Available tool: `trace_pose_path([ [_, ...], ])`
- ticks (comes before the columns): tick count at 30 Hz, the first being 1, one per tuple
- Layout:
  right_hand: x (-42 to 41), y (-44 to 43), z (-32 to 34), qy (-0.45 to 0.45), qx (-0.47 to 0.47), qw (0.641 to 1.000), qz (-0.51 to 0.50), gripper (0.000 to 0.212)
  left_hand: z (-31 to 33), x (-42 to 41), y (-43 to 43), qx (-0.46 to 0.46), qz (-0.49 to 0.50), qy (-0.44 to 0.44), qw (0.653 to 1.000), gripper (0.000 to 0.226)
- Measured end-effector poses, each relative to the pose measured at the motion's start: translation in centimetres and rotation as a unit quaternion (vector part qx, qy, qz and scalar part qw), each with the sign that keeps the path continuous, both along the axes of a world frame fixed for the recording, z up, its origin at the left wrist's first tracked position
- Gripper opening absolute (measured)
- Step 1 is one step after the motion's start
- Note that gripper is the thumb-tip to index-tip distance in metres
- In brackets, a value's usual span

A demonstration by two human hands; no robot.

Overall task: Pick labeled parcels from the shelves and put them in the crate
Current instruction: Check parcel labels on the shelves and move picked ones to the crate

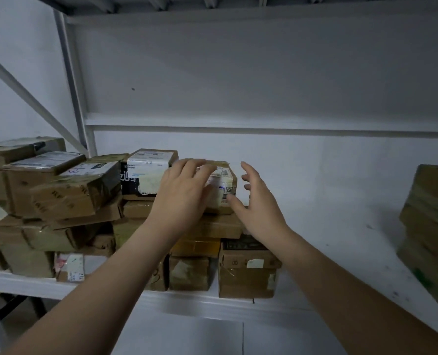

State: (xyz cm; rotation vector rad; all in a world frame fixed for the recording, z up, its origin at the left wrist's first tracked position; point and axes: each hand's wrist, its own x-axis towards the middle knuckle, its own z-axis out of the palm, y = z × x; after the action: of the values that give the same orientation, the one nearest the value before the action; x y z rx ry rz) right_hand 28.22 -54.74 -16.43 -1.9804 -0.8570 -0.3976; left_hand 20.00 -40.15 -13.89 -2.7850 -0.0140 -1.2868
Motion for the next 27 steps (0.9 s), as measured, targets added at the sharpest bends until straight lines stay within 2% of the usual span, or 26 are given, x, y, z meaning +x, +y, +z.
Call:
trace_pose_path([
  [7, 0.1, -7.6, 0.2, -0.077, -0.008, 0.992, -0.098, 0.039, 0.4, 2.9, -7.4, -0.031, -0.123, -0.031, 0.991, 0.027],
  [9, 0.4, -10.8, -0.3, -0.112, -0.001, 0.984, -0.138, 0.032, 0.0, 3.9, -9.9, -0.035, -0.169, -0.025, 0.985, 0.030],
  [16, 0.6, -22.2, -1.0, -0.214, -0.006, 0.937, -0.276, 0.025, -3.0, 7.8, -19.5, -0.087, -0.270, 0.020, 0.959, 0.034],
  [19, 0.3, -27.2, -0.6, -0.202, -0.003, 0.931, -0.303, 0.025, -3.5, 9.2, -23.7, -0.125, -0.308, 0.051, 0.942, 0.030],
  [22, 0.1, -31.8, -0.6, -0.194, -0.012, 0.912, -0.361, 0.024, -4.0, 10.0, -27.7, -0.157, -0.346, 0.085, 0.921, 0.038],
  [24, 0.1, -34.5, -0.5, -0.156, -0.018, 0.904, -0.397, 0.024, -4.1, 10.6, -30.2, -0.168, -0.357, 0.100, 0.914, 0.045],
  [27, 0.5, -37.8, 0.0, -0.067, -0.035, 0.902, -0.424, 0.041, -3.3, 11.8, -33.9, -0.203, -0.363, 0.147, 0.897, 0.057],
])
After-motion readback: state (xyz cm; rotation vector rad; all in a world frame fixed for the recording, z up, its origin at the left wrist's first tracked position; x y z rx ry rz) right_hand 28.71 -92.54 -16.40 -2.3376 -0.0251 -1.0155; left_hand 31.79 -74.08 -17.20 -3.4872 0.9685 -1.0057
